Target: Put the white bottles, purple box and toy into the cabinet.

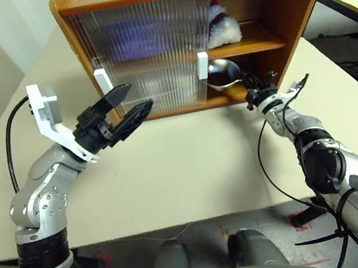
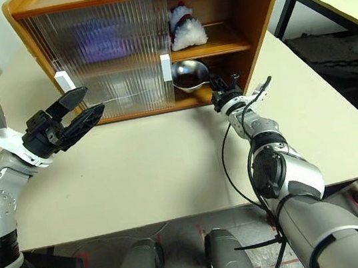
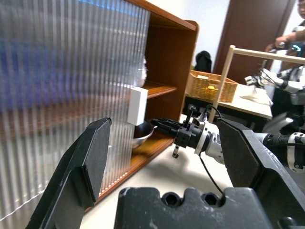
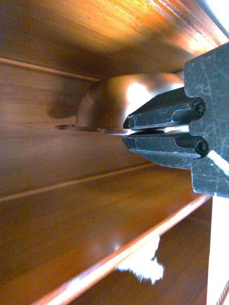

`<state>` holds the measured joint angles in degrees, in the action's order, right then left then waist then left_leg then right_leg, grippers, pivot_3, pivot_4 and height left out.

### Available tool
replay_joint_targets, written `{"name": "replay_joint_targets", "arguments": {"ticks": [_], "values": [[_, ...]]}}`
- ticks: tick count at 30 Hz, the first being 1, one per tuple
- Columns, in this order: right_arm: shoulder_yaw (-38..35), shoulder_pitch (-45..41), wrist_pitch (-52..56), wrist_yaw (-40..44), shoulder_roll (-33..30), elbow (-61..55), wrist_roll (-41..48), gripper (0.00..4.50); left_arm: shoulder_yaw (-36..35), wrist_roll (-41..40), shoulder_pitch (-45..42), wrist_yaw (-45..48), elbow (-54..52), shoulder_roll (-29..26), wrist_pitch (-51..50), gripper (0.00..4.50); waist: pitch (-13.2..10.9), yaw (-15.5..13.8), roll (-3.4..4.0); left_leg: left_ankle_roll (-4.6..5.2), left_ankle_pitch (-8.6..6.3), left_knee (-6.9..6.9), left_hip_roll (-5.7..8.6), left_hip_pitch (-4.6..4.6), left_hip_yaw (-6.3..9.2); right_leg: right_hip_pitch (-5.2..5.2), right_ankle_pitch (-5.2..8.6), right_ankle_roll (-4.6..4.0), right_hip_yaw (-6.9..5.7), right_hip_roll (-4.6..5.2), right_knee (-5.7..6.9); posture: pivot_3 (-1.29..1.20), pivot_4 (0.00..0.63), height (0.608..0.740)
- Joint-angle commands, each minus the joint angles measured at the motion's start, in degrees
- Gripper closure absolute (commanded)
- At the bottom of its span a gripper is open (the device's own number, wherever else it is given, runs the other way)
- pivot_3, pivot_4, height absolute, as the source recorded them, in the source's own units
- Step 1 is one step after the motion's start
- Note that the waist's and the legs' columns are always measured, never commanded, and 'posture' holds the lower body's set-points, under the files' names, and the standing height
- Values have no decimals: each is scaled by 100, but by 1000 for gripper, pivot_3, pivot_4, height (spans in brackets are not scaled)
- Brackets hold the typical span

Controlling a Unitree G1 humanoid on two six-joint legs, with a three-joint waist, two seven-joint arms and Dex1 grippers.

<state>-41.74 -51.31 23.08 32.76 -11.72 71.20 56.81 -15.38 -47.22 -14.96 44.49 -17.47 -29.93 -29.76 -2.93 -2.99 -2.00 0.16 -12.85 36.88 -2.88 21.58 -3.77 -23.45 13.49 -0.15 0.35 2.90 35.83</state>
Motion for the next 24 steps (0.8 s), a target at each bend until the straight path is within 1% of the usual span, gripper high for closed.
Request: {"name": "replay_joint_targets", "arguments": {"ticks": [1,2,3,4,7,9,10,11,14,17,19,21,24], "values": [[-91,-101,-292,-63,-15,125,-205,4457,-42,-63,70,-65,-150,-59,-67,0,0,-40,0,0,0,0,0,1,0,0,0,0,0,0,0,246,0,740],[-78,-112,-384,-84,-15,139,-278,4457,-38,-66,72,-74,-154,-61,-66,0,0,-64,0,0,0,0,0,1,0,-1,0,0,0,0,0,245,0,740],[-69,-122,-475,-106,-19,154,-347,3886,-34,-69,70,-83,-156,-61,-66,0,0,-84,0,0,0,0,0,3,0,-3,0,-1,1,0,0,242,0,740],[-72,-125,-563,-124,-28,162,-401,3639,-25,-69,56,-82,-142,-61,-66,0,0,-98,0,0,0,0,0,4,-1,-5,0,-1,1,0,0,234,0,740],[-94,-100,-642,-93,-63,151,-497,2645,37,-44,-30,-42,-46,-42,-47,0,0,-112,0,-1,-1,0,-1,6,-1,-7,1,-2,0,0,0,217,0,740],[-120,-86,-631,-68,-80,144,-527,1826,73,-32,-74,-33,-10,-22,-42,0,0,-107,0,-2,-1,0,-1,6,-1,-7,1,-3,0,0,0,206,0,740],[-129,-74,-613,-58,-93,129,-533,1549,101,-25,-108,-18,21,-9,-38,0,0,-104,0,-2,-1,0,-1,7,-1,-7,1,-3,0,0,0,200,0,740],[-137,-58,-588,-39,-108,105,-534,1091,133,-17,-145,2,60,5,-30,0,0,-101,0,-2,-1,0,-1,7,-1,-7,1,-4,1,1,0,194,0,740],[-146,15,-524,48,-149,-16,-551,23,218,1,-238,61,168,50,-1,0,0,-91,0,-1,-1,1,-1,8,-1,-7,1,-5,0,0,0,169,0,740],[-179,112,-362,98,-180,-175,-546,23,284,36,-299,128,263,96,24,0,1,-67,1,-1,-1,1,-1,7,-2,-7,0,-5,1,0,0,148,0,740],[-146,382,-16,87,-124,-632,-477,23,380,81,-445,225,454,167,85,0,1,-6,1,-1,0,1,-1,7,-2,-7,0,-6,1,0,0,108,0,740],[-125,702,337,-17,-10,-1198,-384,23,463,128,-562,305,611,231,147,0,2,27,0,-1,0,4,-1,13,2,-7,1,-6,-4,2,0,92,0,740],[-36,1320,929,-396,289,-2417,-205,23,549,180,-673,414,767,300,210,0,5,123,4,0,-1,4,-1,14,-1,-8,0,-5,-1,3,0,67,0,740]]}}
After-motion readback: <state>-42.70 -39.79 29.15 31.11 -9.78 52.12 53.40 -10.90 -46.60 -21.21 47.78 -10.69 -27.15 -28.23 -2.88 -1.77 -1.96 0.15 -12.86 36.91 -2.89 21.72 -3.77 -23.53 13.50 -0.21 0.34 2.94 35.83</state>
